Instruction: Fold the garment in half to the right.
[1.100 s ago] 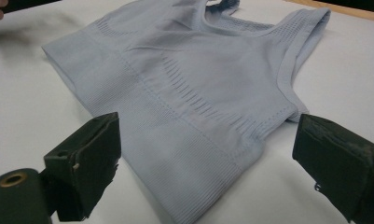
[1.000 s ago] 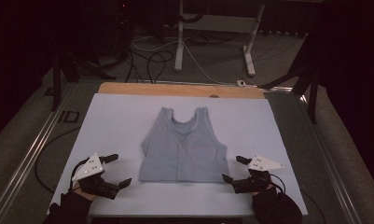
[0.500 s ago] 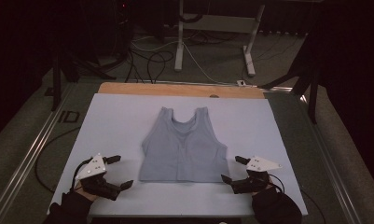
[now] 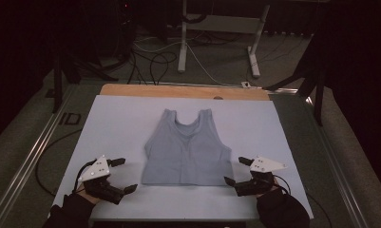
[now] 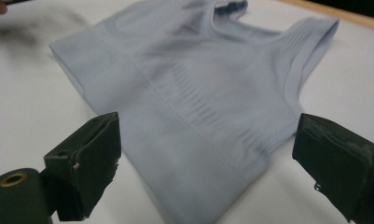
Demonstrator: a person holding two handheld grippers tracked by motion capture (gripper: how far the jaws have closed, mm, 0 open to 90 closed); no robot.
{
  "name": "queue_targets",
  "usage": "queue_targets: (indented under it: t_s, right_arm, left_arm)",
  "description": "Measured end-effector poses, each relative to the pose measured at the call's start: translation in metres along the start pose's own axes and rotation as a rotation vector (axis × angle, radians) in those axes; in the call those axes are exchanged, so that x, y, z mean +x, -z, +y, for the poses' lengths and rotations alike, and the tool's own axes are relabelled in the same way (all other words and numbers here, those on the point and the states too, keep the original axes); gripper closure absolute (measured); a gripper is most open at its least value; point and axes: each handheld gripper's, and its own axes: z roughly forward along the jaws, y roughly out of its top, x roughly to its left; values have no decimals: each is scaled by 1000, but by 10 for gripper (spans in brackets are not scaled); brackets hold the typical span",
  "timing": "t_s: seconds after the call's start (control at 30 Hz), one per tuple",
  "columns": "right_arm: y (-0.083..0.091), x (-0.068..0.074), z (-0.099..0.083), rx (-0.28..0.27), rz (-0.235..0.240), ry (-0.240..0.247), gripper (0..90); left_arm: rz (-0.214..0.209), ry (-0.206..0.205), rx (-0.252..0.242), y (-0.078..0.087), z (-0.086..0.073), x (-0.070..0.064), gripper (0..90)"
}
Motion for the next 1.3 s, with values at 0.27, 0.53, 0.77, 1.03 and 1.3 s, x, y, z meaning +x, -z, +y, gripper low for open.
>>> queue_targets:
  t_s: [0.27, 0.53, 0.77, 1.03, 1.3]
  right_arm:
    - [4, -1, 24, -8, -1, 22, 80]
    - [8, -12, 57, -39, -18, 33, 80]
    - [-4, -18, 78, -46, -15, 59, 80]
    - [-22, -24, 101, -55, -7, 98, 81]
    - [-53, -26, 122, -65, 31, 115, 80]
  left_arm:
    - [-10, -13, 2, 4, 16, 1, 4]
    - [8, -37, 13, 7, 31, 2, 4]
    - [19, -63, 15, 6, 44, 2, 4]
    - [36, -65, 43, 3, 53, 0, 4]
    - [69, -66, 63, -3, 58, -4, 4]
